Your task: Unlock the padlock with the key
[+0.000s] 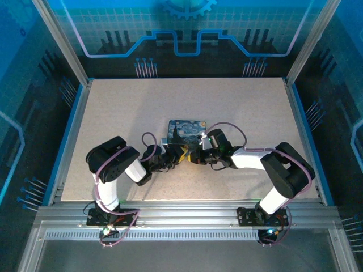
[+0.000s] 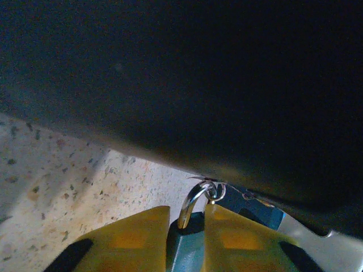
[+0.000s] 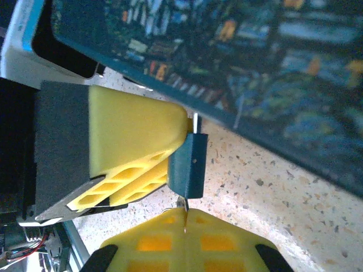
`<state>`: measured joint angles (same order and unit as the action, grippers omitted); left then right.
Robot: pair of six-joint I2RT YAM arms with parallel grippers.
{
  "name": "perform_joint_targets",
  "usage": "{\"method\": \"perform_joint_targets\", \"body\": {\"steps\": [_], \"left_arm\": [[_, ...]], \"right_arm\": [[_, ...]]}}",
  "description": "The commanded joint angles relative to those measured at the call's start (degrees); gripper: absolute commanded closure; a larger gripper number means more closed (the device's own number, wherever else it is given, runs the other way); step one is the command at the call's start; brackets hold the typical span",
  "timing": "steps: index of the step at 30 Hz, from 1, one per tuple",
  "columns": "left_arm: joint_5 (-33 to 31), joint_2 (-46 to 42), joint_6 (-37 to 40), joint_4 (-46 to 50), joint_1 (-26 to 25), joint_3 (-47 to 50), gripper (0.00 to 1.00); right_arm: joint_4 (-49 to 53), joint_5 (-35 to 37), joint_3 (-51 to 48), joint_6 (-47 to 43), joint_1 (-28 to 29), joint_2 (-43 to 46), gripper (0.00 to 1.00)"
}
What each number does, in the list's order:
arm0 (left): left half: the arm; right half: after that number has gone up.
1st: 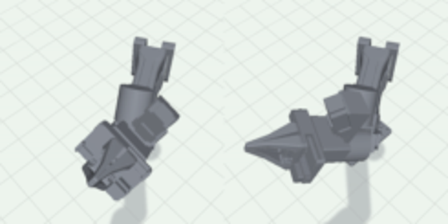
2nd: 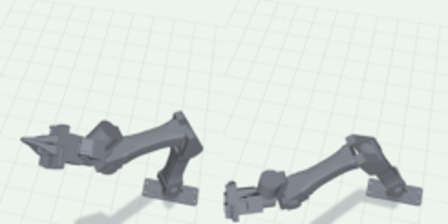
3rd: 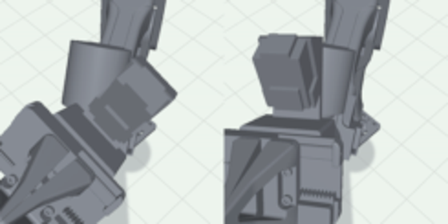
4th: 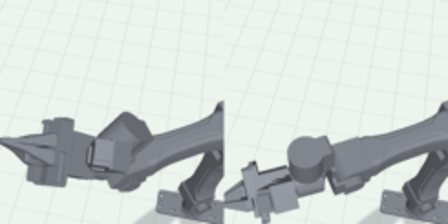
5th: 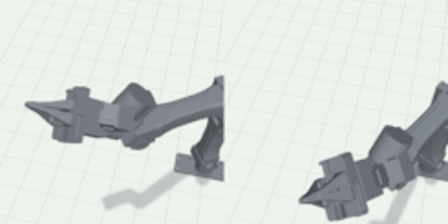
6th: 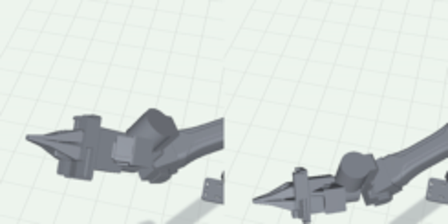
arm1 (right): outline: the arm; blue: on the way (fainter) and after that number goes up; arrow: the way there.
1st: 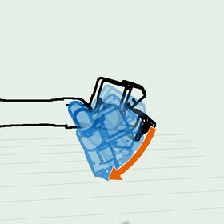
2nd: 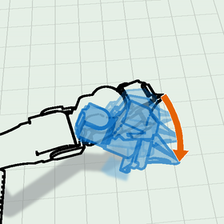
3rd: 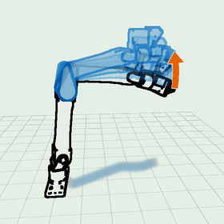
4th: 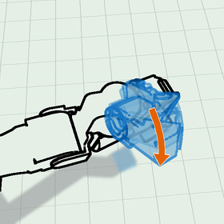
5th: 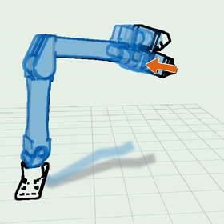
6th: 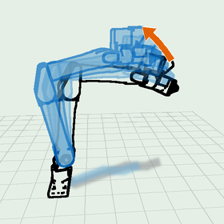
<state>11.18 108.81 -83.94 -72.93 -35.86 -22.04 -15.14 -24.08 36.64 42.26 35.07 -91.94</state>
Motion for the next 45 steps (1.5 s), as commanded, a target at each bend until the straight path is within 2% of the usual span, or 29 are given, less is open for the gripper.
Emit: {"method": "perform_joint_targets", "body": {"steps": [1,9,13,23,26,36,42,45], "left_arm": [[1.0,1.2,0.1,-1.0,-1.1,0.1,0.91],[0.9,-3.2,2.2,8.0,-1.1,-0.8,1.0],[1.1,-4.0,2.2,10.0,-1.0,-1.3,1.0],[1.2,-4.7,1.2,10.4,-1.1,-1.4,1.0],[1.2,-5.0,0.9,11.0,-1.1,-1.5,1.0],[0.6,-7.9,-1.1,14.0,-1.1,-1.4,1.0],[0.2,-9.0,-2.5,14.7,-1.1,-1.7,1.0],[0.2,-9.4,-3.1,14.7,-1.1,-2.0,1.0]], "right_arm": [[-3.1,-1.1,-0.8,-0.5,-0.2,2.7,0.9],[-0.7,0.2,-2.4,-3.7,-0.6,6.8,0.68],[2.4,2.0,-3.0,-6.6,-1.1,11.0,0.58],[14.1,14.8,-3.0,-26.3,0.2,27.1,0.27],[14.1,18.4,-3.7,-34.1,2.2,30.0,0.24],[4.7,35.0,-9.9,-63.3,15.0,33.4,0.24],[-1.2,44.4,-12.3,-72.1,20.1,31.5,0.25],[-3.5,46.5,-12.7,-73.8,21.3,30.0,0.26]]}}
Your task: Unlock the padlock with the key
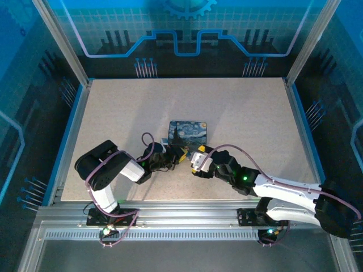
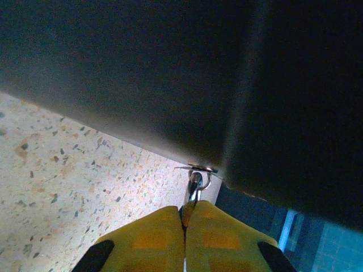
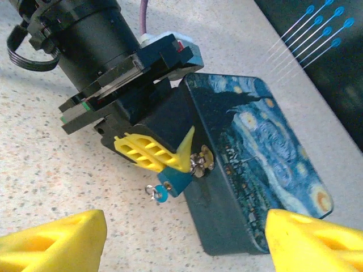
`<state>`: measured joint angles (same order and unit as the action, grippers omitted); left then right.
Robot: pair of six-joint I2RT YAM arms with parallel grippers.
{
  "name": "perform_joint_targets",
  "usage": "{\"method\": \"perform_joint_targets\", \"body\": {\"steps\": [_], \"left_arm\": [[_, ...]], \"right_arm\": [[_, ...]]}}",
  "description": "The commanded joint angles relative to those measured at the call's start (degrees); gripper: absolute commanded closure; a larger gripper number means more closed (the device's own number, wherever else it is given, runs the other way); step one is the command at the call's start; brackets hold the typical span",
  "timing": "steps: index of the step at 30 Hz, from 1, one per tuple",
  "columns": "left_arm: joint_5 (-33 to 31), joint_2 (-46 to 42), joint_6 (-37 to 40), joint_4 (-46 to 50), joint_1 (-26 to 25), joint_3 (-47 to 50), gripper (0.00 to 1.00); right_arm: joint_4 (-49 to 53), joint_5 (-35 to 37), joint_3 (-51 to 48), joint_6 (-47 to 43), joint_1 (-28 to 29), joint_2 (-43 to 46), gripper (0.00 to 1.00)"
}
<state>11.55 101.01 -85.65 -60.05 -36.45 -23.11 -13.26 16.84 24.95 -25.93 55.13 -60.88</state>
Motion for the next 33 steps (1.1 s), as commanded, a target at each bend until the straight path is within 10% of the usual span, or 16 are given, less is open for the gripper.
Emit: {"method": "perform_joint_targets", "body": {"steps": [1,33], "left_arm": [[-0.2,-1.8,-1.5,1.9,-0.5,-0.9,1.0],[0.2,-2.1,-5.2,2.7,-0.6,-1.6,1.0]], "right_arm": [[-5.6,5.7,-1.0,-6.0,1.4,-1.8,0.26],[-12.4,9.5,5.4,-11.2,3.5,-24.1,0.66]]}}
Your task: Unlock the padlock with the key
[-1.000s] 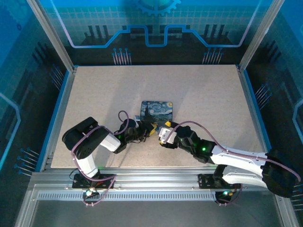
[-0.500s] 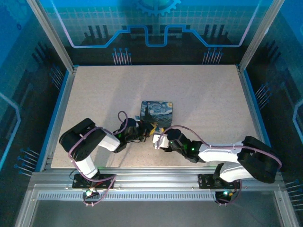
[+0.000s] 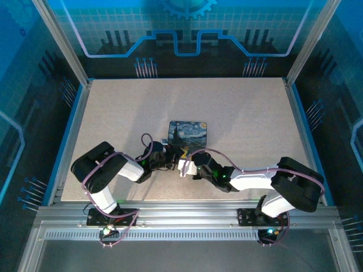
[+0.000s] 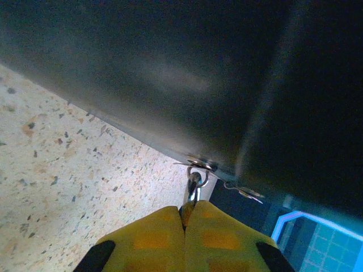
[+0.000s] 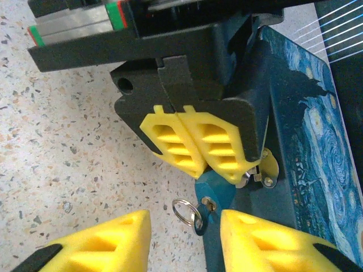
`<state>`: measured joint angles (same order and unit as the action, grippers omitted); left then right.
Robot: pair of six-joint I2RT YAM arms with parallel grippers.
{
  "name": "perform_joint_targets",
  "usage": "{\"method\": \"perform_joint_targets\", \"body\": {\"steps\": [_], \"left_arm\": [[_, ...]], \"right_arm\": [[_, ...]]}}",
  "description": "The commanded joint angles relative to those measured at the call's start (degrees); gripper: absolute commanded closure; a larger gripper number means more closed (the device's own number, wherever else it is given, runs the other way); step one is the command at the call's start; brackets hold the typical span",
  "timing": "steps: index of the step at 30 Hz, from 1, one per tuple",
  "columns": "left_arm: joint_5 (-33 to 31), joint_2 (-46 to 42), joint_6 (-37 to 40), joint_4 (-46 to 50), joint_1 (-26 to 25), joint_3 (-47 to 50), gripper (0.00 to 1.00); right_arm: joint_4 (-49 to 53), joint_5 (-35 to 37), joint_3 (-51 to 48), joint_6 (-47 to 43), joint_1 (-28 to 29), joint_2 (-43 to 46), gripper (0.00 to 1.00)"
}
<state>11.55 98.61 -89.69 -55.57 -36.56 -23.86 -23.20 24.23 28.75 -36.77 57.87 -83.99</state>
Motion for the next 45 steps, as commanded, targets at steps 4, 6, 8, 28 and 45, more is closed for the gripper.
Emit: {"method": "perform_joint_targets", "body": {"steps": [4,6,8,28,45], "left_arm": [[0.1,1.1,-1.7,-3.0,-0.4,-0.5,1.0],[0.1,1.3,-1.9,-3.3,-0.4,-0.4,1.0],[0.1,1.4,-2.0,-3.5,-0.4,-0.3,1.0],[0.0,1.3,-2.1,-4.1,-0.4,0.0,1.0],[-0.2,1.3,-2.2,-4.5,-0.4,0.6,1.0]], "right_arm": [[-2.9,3.6,1.9,-0.6,0.8,-2.0,0.72],[-3.3,4.5,1.9,-0.7,0.7,-2.5,0.74],[-3.4,5.1,1.9,-0.9,0.7,-2.9,0.75],[-3.4,6.5,3.5,0.5,0.0,-3.9,0.98],[4.6,3.6,7.3,16.9,-0.6,-1.4,1.0]]}}
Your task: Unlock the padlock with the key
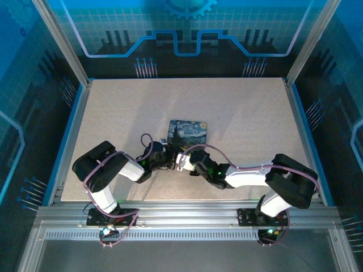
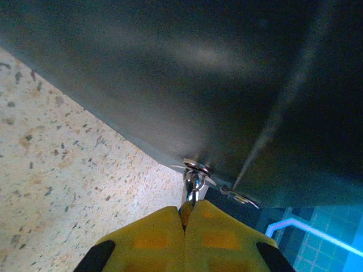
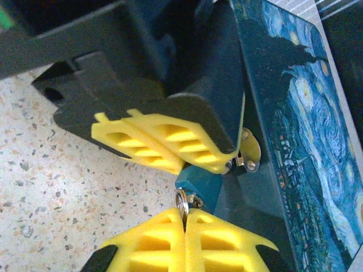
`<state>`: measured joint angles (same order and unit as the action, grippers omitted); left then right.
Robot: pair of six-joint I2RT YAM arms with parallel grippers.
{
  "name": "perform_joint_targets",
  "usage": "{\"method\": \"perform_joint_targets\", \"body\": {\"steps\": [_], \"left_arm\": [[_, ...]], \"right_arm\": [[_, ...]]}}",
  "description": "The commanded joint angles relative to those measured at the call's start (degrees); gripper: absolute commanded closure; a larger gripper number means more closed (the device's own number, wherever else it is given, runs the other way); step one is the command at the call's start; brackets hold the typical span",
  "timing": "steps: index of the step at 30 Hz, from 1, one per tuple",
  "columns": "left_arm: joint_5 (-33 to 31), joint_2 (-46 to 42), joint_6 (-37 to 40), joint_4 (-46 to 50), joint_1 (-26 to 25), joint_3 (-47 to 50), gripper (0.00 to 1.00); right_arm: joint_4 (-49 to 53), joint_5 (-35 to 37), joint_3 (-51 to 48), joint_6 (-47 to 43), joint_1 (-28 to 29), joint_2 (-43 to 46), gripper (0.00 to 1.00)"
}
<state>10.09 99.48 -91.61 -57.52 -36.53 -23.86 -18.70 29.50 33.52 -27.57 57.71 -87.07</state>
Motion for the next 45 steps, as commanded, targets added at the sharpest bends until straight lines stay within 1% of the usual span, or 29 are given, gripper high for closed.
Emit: {"method": "perform_joint_targets", "body": {"steps": [1,4,14,20,28,32,38,39,45], "left_arm": [[1.2,0.4,-0.3,-2.6,-0.4,0.6,1.0],[1.1,0.5,-0.2,-2.5,-0.4,0.7,1.0],[0.8,0.5,-0.1,-2.6,-0.6,1.1,1.0],[0.6,0.3,0.5,-2.1,-0.6,1.2,1.0],[0.0,-0.6,2.0,0.1,-0.6,0.7,1.0],[0.2,-0.3,2.0,-0.1,-0.6,0.5,1.0],[0.1,-0.5,2.4,0.0,-0.7,0.6,1.0],[0.1,-0.6,2.5,0.1,-0.7,0.7,0.99],[-0.7,-1.3,3.4,0.9,-0.7,1.2,0.82]], "right_arm": [[0.4,-2.0,2.5,9.0,-0.5,1.6,1.0],[1.4,-2.9,2.9,13.8,-1.0,1.7,1.0],[9.2,-11.2,5.6,29.2,-4.7,3.2,1.0],[12.4,-12.9,6.2,35.0,-5.5,3.0,1.0],[17.4,-19.7,7.3,44.8,-8.6,4.1,1.0],[18.9,-21.4,7.7,49.3,-8.7,3.9,1.0],[20.8,-21.6,8.7,50.9,-8.9,2.9,1.0],[21.0,-21.6,8.8,51.1,-9.0,2.9,1.0],[21.9,-22.7,9.0,51.8,-9.8,2.6,1.0]]}}
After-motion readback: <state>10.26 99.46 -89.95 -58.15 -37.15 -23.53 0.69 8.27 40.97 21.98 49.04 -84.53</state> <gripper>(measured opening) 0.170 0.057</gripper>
